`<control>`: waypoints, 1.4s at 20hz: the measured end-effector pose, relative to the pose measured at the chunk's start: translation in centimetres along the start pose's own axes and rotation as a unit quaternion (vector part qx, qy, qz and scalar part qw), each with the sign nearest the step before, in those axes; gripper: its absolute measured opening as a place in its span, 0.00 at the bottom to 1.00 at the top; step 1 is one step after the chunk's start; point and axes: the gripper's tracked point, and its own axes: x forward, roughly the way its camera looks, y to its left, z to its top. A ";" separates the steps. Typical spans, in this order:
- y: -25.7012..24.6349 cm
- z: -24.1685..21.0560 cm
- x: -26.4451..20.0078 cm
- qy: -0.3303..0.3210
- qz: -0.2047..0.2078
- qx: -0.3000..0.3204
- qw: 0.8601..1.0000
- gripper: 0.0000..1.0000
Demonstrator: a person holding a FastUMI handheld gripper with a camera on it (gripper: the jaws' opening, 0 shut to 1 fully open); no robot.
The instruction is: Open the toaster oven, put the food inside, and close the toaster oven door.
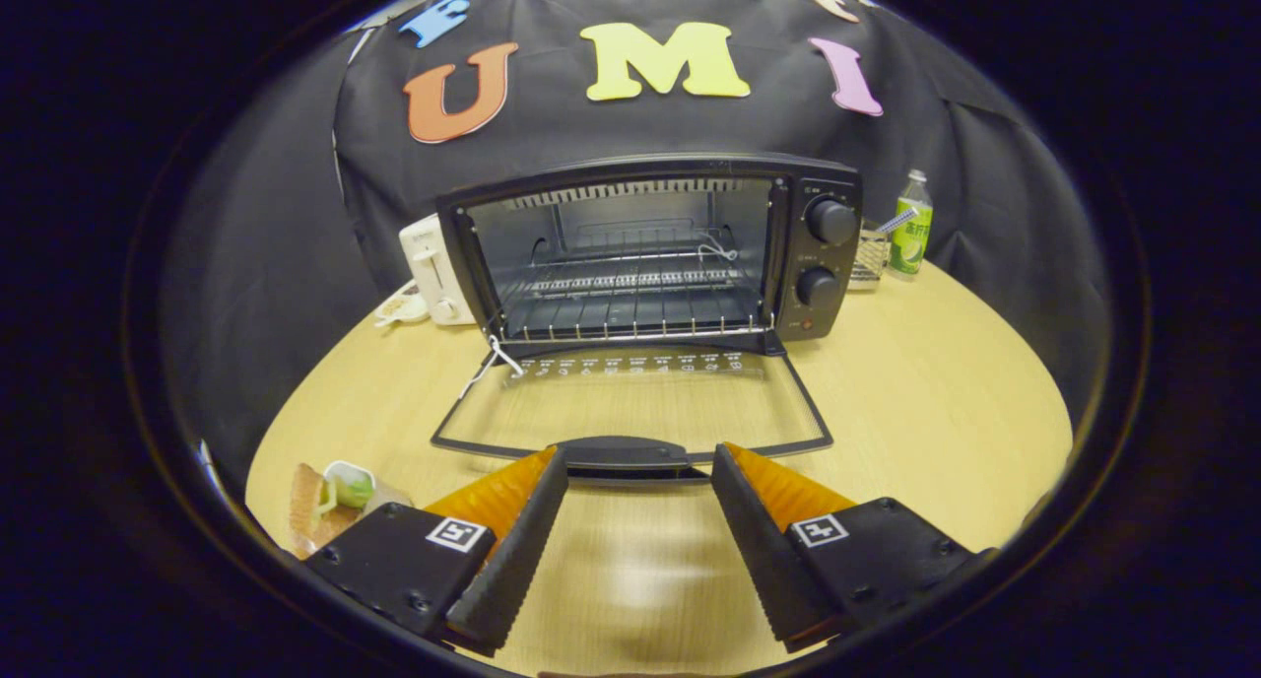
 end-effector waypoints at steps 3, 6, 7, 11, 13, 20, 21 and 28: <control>3.1 -0.3 -2.1 0.052 0.075 0.038 0.995 0.97; 5.9 0.0 -4.3 0.090 0.132 0.055 0.986 0.96; 6.8 0.2 -4.9 0.099 0.148 0.060 0.982 0.96; 10.0 -1.5 -6.4 0.184 0.200 0.068 0.960 0.93; 11.0 -2.6 -6.8 0.217 0.218 0.056 0.950 0.91; 14.4 -5.2 -8.3 0.326 0.317 0.097 0.885 0.82; 14.4 -5.5 -8.1 0.334 0.319 0.096 0.882 0.78; 15.4 -6.5 -7.9 0.395 0.356 0.140 0.835 0.53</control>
